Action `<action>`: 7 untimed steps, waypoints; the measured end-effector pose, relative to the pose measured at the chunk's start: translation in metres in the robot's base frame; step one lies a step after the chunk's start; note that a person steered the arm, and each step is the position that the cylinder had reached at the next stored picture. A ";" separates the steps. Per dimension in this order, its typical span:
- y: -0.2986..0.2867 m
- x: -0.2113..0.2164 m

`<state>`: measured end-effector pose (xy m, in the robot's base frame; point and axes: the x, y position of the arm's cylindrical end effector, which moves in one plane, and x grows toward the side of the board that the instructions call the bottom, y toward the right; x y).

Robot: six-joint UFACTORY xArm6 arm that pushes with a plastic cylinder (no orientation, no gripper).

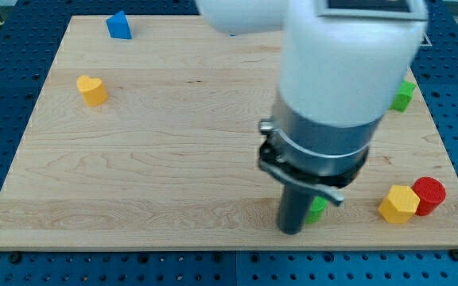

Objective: Move the green circle diagonally top left of the yellow hexagon

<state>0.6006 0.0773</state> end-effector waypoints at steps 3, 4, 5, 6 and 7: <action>0.034 -0.038; 0.034 -0.074; 0.033 -0.080; 0.028 -0.117; 0.048 -0.120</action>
<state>0.4803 0.1249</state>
